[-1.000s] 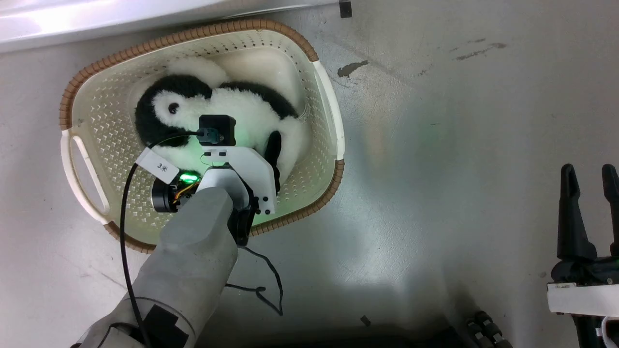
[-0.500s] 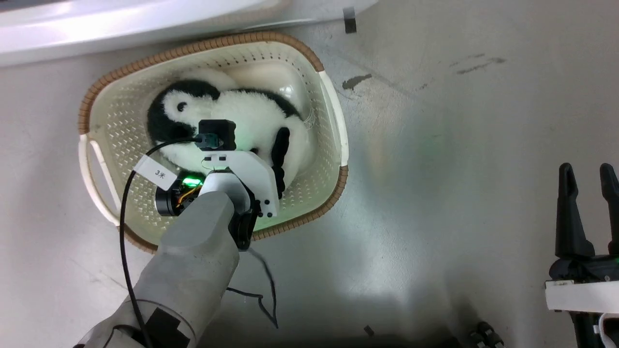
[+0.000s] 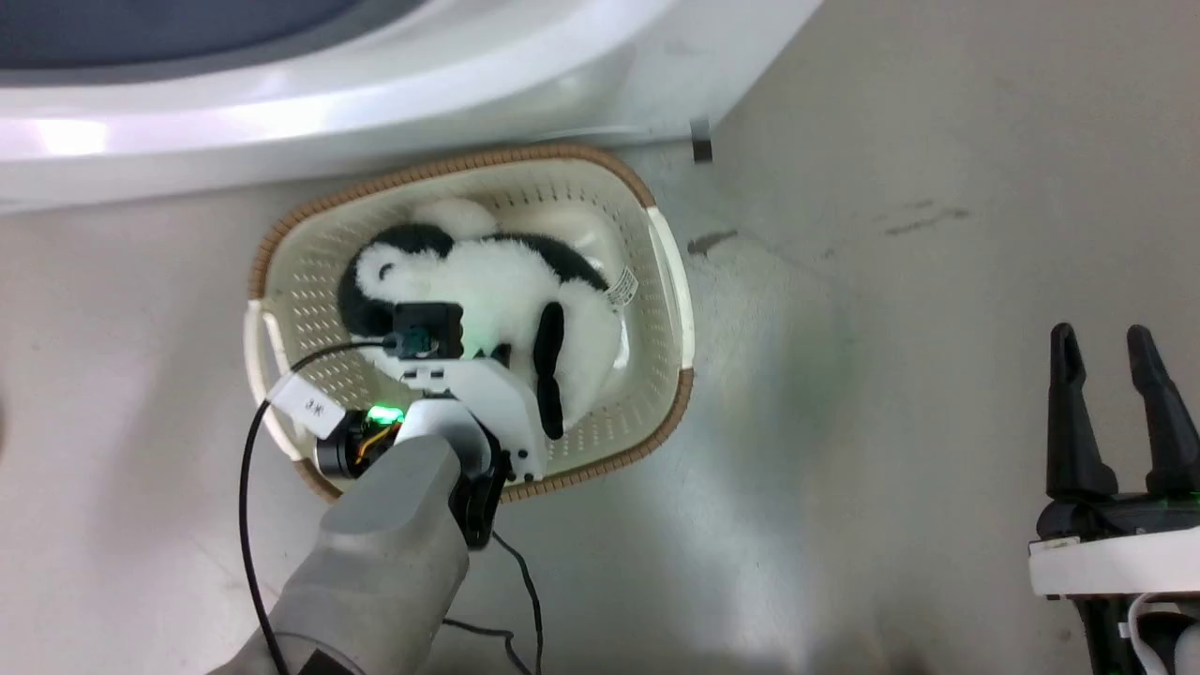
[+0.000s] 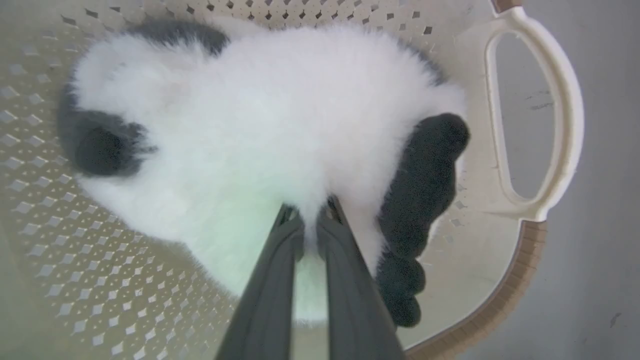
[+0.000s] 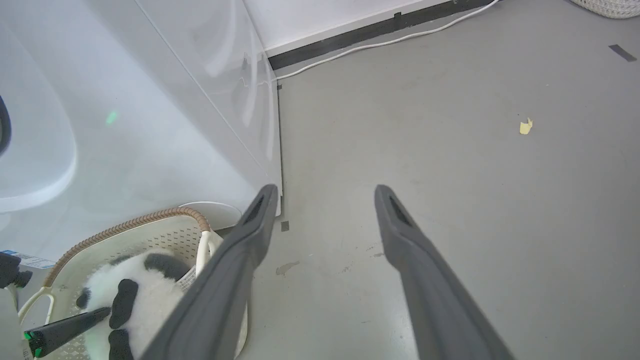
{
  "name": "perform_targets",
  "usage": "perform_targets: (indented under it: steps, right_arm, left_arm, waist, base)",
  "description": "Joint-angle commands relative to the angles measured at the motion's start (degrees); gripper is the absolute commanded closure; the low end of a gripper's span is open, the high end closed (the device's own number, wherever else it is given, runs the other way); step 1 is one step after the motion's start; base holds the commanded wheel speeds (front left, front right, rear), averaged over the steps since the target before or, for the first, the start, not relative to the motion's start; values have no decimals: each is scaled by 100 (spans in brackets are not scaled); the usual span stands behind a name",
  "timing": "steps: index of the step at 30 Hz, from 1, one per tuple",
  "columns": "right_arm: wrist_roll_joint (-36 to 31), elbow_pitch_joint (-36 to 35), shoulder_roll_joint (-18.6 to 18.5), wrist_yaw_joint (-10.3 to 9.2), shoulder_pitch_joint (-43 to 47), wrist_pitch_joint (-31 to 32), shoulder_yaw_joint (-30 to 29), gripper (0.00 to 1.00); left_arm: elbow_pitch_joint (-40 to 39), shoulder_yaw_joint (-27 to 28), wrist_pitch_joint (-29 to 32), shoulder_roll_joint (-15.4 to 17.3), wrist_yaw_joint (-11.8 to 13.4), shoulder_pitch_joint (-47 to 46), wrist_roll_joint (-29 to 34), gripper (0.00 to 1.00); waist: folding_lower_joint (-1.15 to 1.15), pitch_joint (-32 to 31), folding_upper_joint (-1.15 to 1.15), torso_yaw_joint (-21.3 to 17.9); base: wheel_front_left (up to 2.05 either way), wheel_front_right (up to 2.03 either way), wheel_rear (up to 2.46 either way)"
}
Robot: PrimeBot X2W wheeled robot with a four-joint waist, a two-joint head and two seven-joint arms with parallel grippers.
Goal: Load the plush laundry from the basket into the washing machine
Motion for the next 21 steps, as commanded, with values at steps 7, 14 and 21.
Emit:
perform_targets:
  steps: [7, 14, 21]
  right_arm:
    - [-73, 227, 11, -5, -42, 19, 62, 0]
    - [-127, 431, 67, -5, 99, 54, 127, 0]
    - [-186, 566, 110, -5, 252, 88, 145, 0]
  left_arm:
    - [20, 76, -356, 20, -164, 371, -174, 100]
    - [-290, 334, -514, 68, -205, 854, -231, 100]
    - [-1352, 831, -521, 300, 62, 1564, 127, 100]
  waist:
    - [0, -837, 0, 206]
    - [0, -1527, 0, 346]
    - [0, -2096, 0, 519]
  base:
    - [0, 0, 0]
    - [0, 0, 0]
    - [0, 0, 0]
